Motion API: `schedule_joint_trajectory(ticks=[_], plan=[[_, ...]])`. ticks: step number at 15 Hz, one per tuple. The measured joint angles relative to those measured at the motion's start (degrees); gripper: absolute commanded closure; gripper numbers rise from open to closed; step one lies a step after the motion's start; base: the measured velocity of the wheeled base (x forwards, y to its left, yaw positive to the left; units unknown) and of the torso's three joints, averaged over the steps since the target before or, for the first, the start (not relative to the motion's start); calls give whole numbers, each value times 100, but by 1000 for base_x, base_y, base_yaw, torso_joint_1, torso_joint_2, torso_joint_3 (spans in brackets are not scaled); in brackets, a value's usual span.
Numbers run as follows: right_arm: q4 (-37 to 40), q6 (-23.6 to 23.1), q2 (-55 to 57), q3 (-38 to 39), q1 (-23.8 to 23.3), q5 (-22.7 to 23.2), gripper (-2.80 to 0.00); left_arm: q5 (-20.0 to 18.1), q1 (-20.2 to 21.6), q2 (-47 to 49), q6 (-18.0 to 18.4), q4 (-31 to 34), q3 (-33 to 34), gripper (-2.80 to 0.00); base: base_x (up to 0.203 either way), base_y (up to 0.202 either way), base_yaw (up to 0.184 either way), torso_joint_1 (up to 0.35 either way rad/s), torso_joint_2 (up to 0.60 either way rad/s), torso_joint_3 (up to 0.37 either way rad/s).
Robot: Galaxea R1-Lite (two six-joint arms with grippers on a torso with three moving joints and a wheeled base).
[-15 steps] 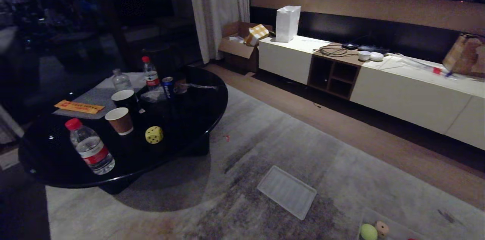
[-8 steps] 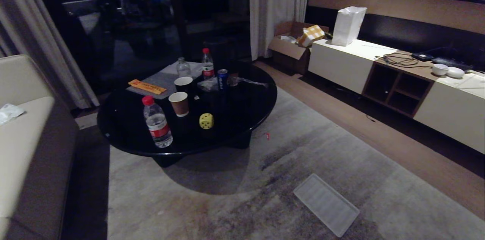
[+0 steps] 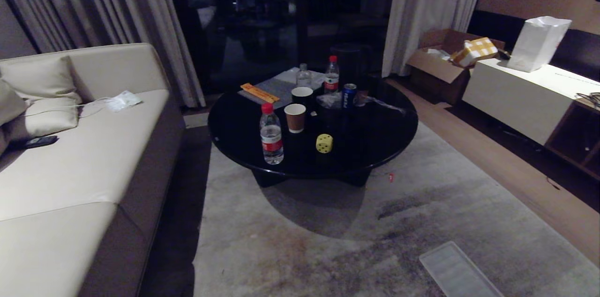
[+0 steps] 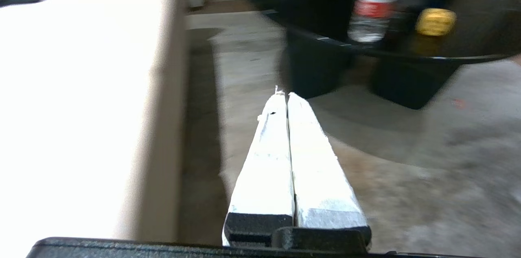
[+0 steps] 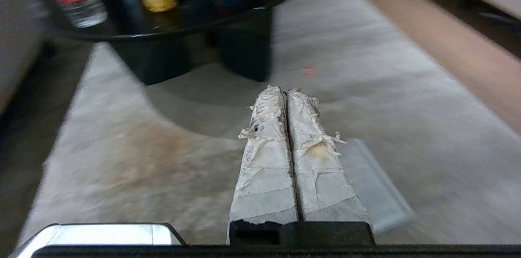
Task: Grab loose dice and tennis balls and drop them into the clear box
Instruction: Pick up toys out of the box
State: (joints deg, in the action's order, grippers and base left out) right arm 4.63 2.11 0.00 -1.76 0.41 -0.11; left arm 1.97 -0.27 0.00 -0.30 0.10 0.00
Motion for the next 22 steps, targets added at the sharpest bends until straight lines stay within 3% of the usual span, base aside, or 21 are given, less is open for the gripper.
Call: schedule_joint_trajectory(ticks=[11, 17, 22], plan=[[0, -2, 0, 0, 0, 1, 0, 11, 2, 0, -10, 0, 0, 0, 0, -7, 154, 3, 2, 2], [0, 0, 0, 0, 2, 1, 0, 15, 0, 0, -49, -5, 0, 0, 0, 0, 0, 0, 0, 0], [-1, 6, 0, 0, 0, 1, 0, 17, 0, 0, -60, -2, 0, 0, 167, 0, -2, 2, 1, 1]])
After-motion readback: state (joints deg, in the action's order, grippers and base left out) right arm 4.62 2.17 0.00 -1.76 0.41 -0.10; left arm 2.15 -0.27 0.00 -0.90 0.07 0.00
